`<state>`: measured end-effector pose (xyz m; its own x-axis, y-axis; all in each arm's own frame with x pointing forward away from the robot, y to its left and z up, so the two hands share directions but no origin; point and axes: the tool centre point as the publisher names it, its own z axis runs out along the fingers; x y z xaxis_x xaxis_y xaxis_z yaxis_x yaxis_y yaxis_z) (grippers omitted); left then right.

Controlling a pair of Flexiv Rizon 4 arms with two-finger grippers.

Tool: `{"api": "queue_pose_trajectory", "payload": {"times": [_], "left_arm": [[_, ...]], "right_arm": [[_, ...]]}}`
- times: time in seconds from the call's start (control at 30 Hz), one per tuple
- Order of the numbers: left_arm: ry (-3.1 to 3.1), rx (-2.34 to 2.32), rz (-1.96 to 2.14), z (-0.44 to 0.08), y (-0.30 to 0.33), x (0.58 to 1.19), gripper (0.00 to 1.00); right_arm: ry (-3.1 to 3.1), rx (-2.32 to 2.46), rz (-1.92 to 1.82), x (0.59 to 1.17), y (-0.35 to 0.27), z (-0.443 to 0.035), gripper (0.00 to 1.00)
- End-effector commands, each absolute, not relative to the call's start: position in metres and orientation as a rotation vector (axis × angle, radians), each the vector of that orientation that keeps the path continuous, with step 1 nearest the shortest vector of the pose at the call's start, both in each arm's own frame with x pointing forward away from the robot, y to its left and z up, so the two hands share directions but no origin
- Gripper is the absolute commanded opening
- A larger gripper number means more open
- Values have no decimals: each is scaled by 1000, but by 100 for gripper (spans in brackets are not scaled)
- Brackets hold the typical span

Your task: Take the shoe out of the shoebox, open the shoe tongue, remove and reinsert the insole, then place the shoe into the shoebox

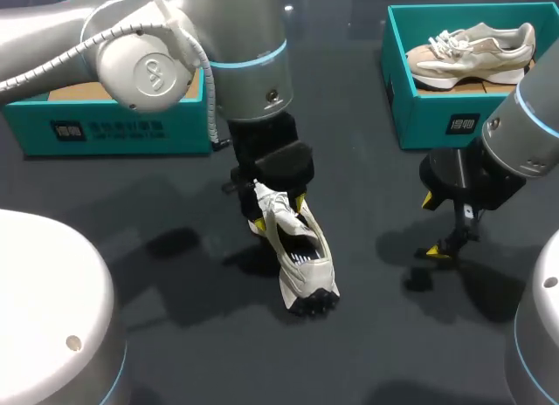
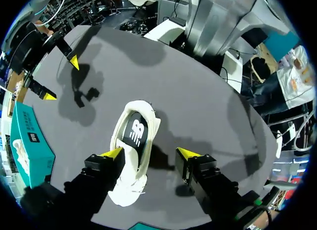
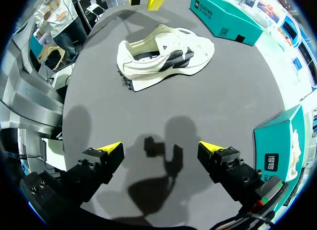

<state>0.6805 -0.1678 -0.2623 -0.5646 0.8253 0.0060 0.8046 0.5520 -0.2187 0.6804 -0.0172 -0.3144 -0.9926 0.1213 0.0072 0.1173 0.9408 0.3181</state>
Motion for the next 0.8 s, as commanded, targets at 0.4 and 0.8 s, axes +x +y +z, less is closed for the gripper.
{"api": "queue_pose_trajectory", "payload": {"times": [0.4, 0.8], "left_arm": [[-3101, -168, 69, -273, -183, 637, 100], [-3105, 363, 189, -279, -184, 624, 100]], "right_arm": [[3081, 191, 500, 679, -17, -315, 100], [3081, 191, 500, 679, -17, -315, 100]]}}
